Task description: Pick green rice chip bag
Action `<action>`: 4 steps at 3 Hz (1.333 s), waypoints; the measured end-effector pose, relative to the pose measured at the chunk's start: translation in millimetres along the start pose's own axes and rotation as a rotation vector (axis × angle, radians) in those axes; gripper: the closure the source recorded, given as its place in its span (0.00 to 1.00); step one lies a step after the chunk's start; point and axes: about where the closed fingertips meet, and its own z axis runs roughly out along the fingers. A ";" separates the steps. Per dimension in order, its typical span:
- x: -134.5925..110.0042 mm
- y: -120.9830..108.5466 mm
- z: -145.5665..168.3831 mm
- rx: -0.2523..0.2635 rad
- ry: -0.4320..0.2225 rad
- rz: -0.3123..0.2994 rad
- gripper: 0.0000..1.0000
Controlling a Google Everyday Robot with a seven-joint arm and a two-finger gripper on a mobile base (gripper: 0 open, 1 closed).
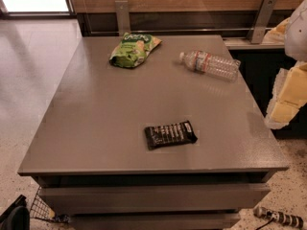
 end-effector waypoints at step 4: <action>-102.0 -103.9 27.0 0.111 -0.351 0.176 0.00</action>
Offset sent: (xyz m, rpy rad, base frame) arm 0.0705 0.0156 0.0190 0.0654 -0.0581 -0.0291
